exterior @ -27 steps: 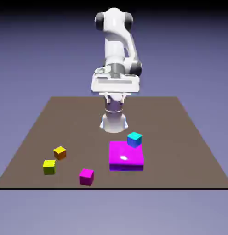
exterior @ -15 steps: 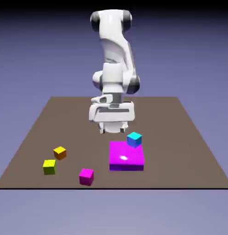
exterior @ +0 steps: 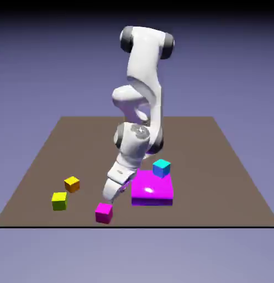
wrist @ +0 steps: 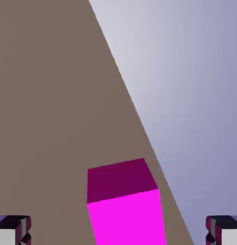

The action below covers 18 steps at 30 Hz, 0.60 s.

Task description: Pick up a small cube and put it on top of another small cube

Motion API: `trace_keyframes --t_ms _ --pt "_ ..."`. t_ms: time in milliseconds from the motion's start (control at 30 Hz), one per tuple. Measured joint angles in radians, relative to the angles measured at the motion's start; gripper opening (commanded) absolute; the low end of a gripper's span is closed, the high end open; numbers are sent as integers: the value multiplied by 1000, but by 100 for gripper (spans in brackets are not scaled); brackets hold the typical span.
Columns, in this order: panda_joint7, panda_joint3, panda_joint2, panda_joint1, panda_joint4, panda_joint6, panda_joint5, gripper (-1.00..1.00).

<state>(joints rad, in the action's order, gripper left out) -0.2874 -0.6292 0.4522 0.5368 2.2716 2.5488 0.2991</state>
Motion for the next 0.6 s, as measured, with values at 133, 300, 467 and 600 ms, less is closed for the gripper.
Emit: trace_keyframes --t_ms 133,300,467,600 --pt "-39 6 107 -24 -29 49 -7 0" --pt "-45 42 199 -78 -41 131 -28 -100" --pt "-33 -34 41 8 -30 -37 -11 -100" --pt "-12 -144 95 -81 -130 -200 -186 -100"
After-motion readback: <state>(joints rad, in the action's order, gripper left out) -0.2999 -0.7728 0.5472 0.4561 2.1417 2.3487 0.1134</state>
